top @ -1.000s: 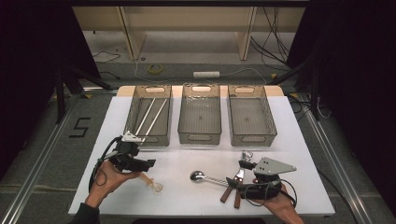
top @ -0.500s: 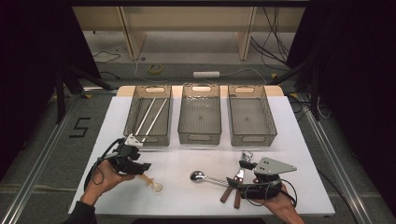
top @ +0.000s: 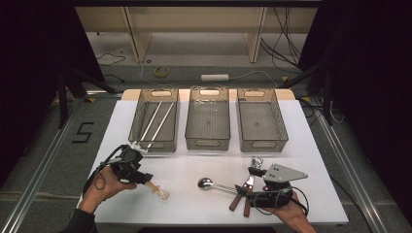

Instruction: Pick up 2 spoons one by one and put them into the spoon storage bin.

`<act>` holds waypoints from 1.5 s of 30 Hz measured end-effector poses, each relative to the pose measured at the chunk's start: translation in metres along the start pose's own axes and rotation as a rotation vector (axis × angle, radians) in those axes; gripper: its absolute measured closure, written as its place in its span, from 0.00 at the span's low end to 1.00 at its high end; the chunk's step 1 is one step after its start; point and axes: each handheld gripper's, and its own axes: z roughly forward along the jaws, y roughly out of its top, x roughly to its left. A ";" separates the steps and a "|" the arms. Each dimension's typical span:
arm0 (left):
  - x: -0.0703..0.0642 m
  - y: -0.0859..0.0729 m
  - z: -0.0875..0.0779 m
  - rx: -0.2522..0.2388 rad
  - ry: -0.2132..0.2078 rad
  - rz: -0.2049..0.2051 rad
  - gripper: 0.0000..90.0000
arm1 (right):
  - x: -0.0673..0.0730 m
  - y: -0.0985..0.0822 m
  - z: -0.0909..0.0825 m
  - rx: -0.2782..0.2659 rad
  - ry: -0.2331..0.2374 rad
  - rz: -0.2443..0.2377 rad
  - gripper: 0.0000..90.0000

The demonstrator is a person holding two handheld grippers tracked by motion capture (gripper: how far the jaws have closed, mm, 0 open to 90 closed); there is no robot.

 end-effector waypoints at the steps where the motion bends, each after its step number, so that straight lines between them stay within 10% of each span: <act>1: 0.001 0.000 0.001 0.001 0.008 -0.036 0.41 | 0.000 0.000 0.000 -0.001 0.000 0.000 0.30; 8: 0.009 -0.004 0.007 0.017 0.026 -0.179 0.46 | 0.001 0.000 0.000 0.000 -0.002 -0.002 0.30; 13: 0.005 -0.006 0.008 0.021 0.022 -0.186 0.44 | 0.001 0.000 0.000 -0.001 -0.001 -0.001 0.30; 18: -0.010 -0.005 0.009 0.041 -0.014 -0.039 0.41 | 0.001 0.000 0.000 -0.003 0.002 -0.003 0.30; 22: -0.021 -0.003 0.008 0.071 -0.051 0.157 0.38 | 0.001 0.000 0.000 -0.002 0.003 -0.002 0.30; 28: -0.016 -0.004 0.004 0.051 -0.078 0.350 0.35 | 0.001 0.000 0.001 0.001 0.006 0.000 0.30; 45: -0.012 0.002 0.024 0.143 -0.094 0.643 0.35 | 0.001 0.000 0.003 0.008 0.011 0.002 0.30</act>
